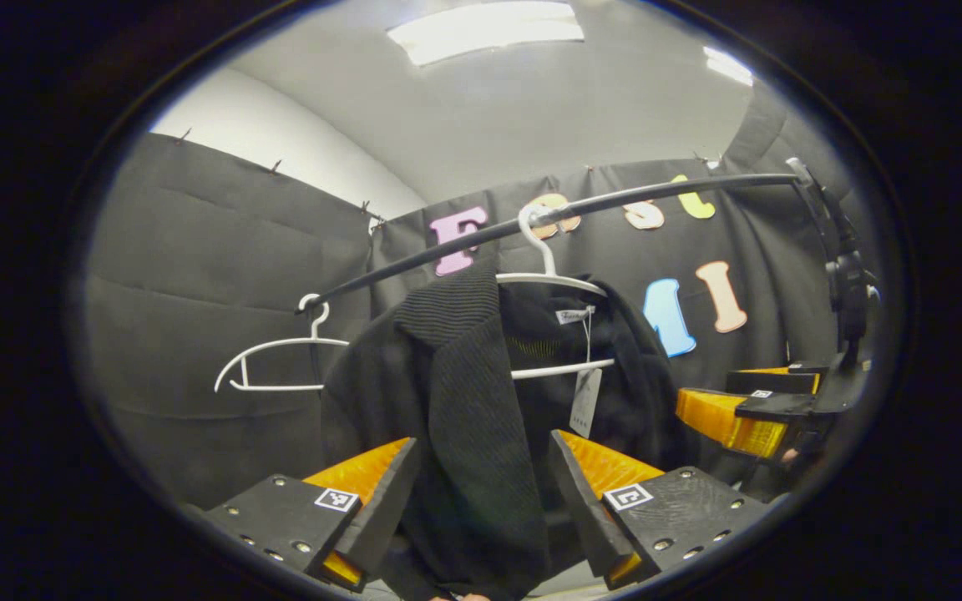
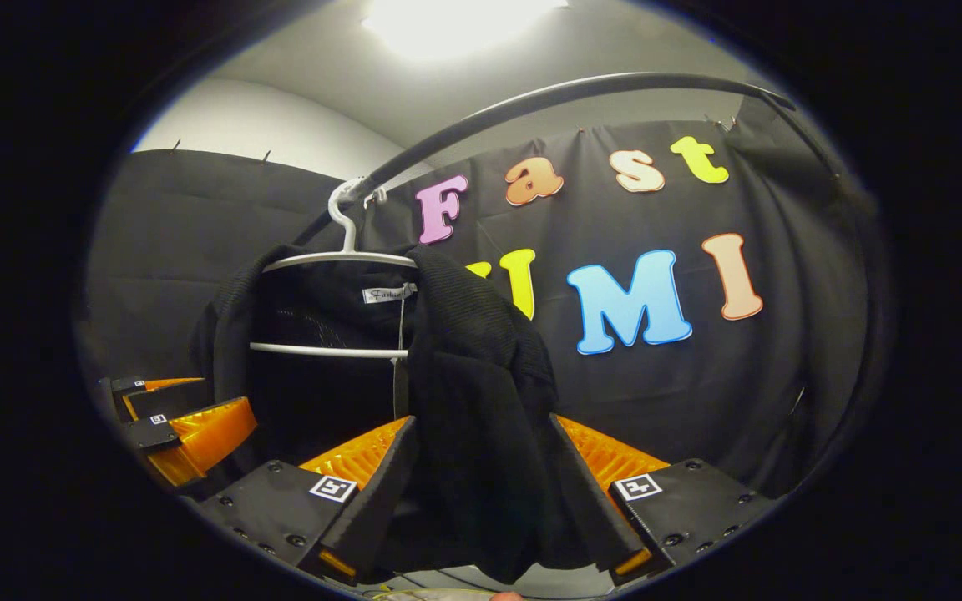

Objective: Grasp the clothes on the hanger with both hands and then place them into the laundry hamper below.

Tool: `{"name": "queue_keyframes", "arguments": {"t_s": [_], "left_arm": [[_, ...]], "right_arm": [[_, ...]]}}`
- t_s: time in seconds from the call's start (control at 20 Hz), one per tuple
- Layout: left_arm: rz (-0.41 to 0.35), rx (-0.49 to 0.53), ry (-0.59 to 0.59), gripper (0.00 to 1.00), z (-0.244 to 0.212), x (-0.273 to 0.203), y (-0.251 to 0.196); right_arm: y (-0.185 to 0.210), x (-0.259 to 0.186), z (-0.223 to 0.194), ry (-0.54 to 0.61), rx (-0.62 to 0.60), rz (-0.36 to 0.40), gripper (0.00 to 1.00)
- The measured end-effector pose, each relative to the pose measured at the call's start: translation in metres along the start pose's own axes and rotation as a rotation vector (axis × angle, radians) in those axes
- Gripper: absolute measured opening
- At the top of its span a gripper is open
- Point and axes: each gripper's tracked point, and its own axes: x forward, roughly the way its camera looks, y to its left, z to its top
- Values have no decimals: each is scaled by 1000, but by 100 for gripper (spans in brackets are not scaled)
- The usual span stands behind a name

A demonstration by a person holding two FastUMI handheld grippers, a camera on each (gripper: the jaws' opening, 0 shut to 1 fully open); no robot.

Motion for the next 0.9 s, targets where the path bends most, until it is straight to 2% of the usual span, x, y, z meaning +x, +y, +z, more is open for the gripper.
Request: {"name": "queue_keyframes", "arguments": {"t_s": [0.05, 0.45, 0.7, 0.75, 0.85, 0.9], "left_arm": [[3, 4, 6, 91, -1, 2, -2], [54, 6, 57, 91, -17, 28, -5], [88, 32, 65, 92, -21, 40, -2], [98, 40, 68, 92, -22, 42, -2], [119, 49, 70, 92, -23, 41, 2], [124, 52, 73, 92, -24, 41, 2]], "right_arm": [[-1, 7, -1, 4, -2, 7, 96], [9, 49, -19, 50, 1, 82, 96], [12, 62, -25, 67, 5, 87, 96], [12, 65, -27, 72, 6, 87, 92], [11, 68, -28, 79, 5, 79, 96], [13, 71, -30, 83, 13, 83, 92]]}}
